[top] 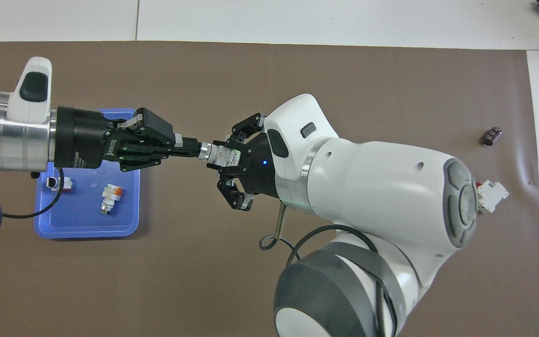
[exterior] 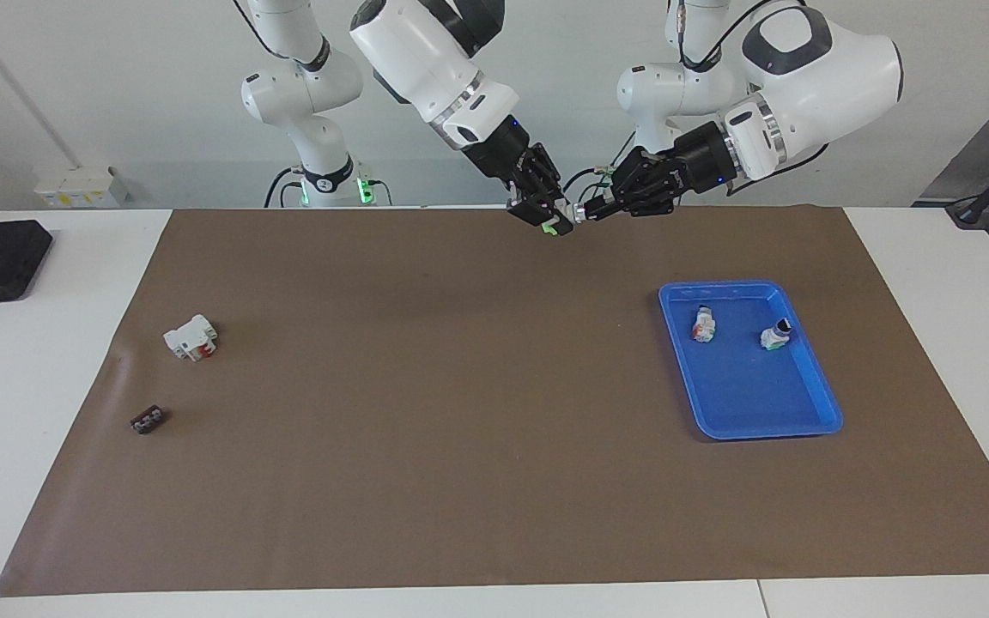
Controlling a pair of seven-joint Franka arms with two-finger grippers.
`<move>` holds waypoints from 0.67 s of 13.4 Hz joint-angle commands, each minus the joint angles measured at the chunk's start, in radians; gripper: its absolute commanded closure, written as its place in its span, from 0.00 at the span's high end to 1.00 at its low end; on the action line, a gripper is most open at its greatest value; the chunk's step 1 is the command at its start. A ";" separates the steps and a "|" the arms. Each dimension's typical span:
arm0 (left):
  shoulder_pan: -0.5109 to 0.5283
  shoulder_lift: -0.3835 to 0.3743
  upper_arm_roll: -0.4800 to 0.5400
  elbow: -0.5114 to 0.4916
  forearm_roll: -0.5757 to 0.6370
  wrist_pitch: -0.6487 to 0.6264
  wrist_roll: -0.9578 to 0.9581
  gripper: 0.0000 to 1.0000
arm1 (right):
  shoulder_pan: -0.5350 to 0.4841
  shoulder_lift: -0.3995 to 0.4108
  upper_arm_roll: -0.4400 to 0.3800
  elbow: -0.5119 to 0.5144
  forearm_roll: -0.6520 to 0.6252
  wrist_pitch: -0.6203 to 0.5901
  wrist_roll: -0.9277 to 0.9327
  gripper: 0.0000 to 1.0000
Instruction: Turn and place switch with both arms
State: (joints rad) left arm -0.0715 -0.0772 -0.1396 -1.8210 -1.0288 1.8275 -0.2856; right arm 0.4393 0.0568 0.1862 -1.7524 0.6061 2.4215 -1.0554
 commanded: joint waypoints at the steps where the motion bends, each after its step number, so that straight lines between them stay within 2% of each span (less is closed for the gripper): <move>1: -0.008 -0.033 0.005 -0.038 0.001 0.004 -0.180 0.00 | 0.001 -0.014 0.003 -0.010 0.006 0.022 0.026 0.00; 9: -0.010 -0.029 0.003 -0.026 0.004 0.076 -0.796 0.00 | 0.001 -0.018 0.003 -0.010 0.006 0.021 0.026 0.00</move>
State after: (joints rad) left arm -0.0723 -0.0822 -0.1418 -1.8215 -1.0281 1.8430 -0.9328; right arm 0.4390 0.0544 0.1850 -1.7520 0.6061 2.4319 -1.0545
